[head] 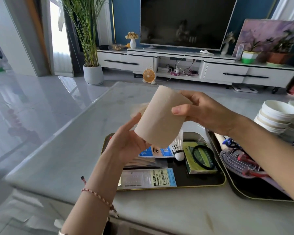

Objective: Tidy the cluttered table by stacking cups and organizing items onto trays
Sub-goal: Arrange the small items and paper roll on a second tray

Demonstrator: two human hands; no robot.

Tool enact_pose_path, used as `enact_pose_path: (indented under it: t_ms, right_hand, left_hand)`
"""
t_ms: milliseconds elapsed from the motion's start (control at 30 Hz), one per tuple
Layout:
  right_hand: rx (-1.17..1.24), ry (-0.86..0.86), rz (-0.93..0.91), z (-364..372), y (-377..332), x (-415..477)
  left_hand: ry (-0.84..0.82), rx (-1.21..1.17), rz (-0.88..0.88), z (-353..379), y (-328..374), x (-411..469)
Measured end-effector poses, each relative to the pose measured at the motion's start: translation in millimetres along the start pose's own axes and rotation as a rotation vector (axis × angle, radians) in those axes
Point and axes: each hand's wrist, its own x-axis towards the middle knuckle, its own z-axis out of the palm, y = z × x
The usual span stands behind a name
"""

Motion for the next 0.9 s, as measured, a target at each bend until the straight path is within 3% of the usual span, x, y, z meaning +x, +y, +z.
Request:
enact_pose_path:
  t_ms: [167,300,467,600,667,767,901]
  right_hand:
    - [0.031,-0.044,0.043,5.1,13.3,-7.1]
    - [-0.041,-0.067,0.050,4.4,16.8,-9.4]
    - [-0.138,-0.119,0.047,8.0,17.8,-11.6]
    - [-0.541,0.095,0.009,13.9,18.0,-7.9]
    - [-0.607,0.170,-0.018,16.9,17.3,-8.9]
    - [-0.636,0.160,0.016,18.3,22.7,-14.9]
    - [-0.667,0.048,0.124,16.0,30.2,-21.8]
  left_hand:
    - [0.221,0.366,0.237,6.5,-7.1,5.6]
    - [0.364,0.340,0.428,1.6,-3.7,5.9]
    - [0.569,0.607,0.690,10.7,-9.3,3.3]
    - [0.561,0.873,0.849,24.6,-21.1,-4.9]
    - [0.555,0.990,0.854,28.8,-29.9,-8.8]
    - [0.560,1.057,0.848,26.5,-38.4,-13.2]
    - [0.313,1.058,0.729,22.0,-45.9,-20.7]
